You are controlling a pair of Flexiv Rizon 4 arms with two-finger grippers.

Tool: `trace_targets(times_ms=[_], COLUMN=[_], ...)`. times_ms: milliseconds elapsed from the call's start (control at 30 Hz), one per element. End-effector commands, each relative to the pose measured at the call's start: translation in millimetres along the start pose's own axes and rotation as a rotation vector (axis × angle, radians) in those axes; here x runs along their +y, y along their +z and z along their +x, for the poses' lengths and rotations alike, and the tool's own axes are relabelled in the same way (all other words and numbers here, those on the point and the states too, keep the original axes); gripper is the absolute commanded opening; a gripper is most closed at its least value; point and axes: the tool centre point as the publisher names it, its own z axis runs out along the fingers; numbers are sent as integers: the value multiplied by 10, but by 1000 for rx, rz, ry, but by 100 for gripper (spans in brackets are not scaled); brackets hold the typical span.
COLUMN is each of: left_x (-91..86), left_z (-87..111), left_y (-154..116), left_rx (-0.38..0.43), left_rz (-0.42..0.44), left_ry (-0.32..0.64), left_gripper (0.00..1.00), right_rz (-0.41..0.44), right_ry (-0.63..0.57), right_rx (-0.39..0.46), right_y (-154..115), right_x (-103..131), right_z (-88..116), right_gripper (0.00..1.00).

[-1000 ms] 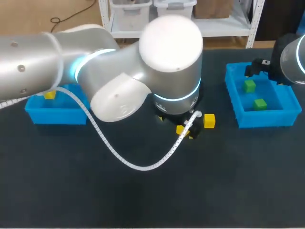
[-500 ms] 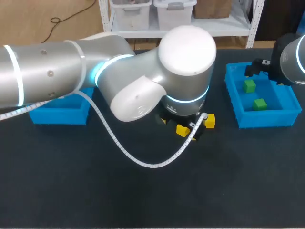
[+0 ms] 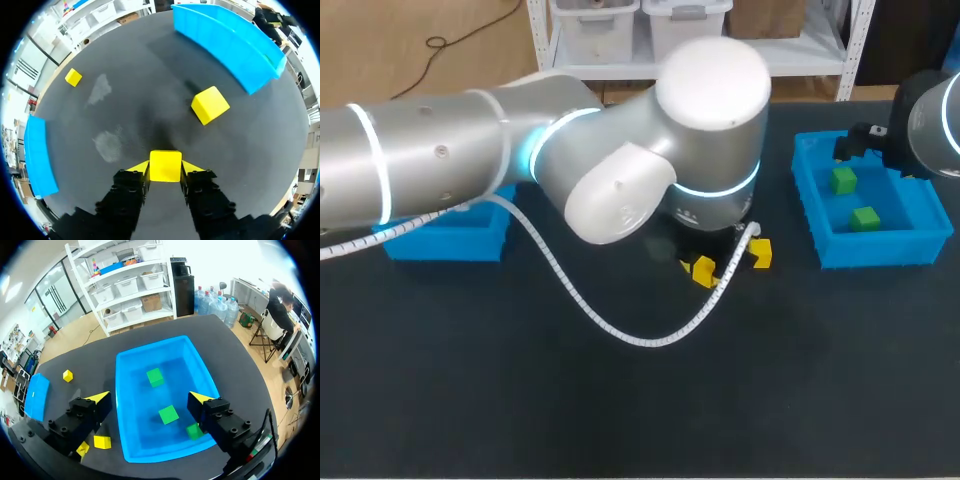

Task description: Put the green cubes in the right bin and the yellow cubes in the left bin.

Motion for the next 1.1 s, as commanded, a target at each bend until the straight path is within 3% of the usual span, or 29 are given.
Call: trace_targets(times_ms=[33, 133, 233, 333, 467, 667, 833, 967, 1100], left_x=[99, 240, 500, 890, 1600, 2755, 3492, 3858, 4024], left_z=[-51, -140, -255, -363, -362, -11, 405, 698, 847], left_y=[-47, -189, -417, -693, -1040, -1380, -1434, -1339, -1220], left_rx=[-15, -61, -156, -273, -396, -424, -379, -331, -332], left_rz=[21, 23, -23, -108, -264, -451, -553, -613, -670], left_ry=[-7, -24, -24, -41, -106, -278, -437, -548, -578], left_gripper=[0, 0, 0, 0, 0, 0, 0, 0, 0], right_rz=[-2, -2, -2, -2, -2, -2, -2, -2, -2], right_ry=[1, 1, 1, 1, 1, 1, 1, 1, 1], right_rx=[-9, -9, -9, -9, -9, -9, -9, -9, -9], right_y=[-5, -5, -5, -5, -5, -5, -5, -5, -5], right_x=[-11, -11, -11, -11, -11, -11, -11, -11, -11], right_z=[21, 21, 21, 21, 21, 21, 21, 21, 21], right_gripper=[100, 100, 100, 100, 100, 100, 100, 100, 100])
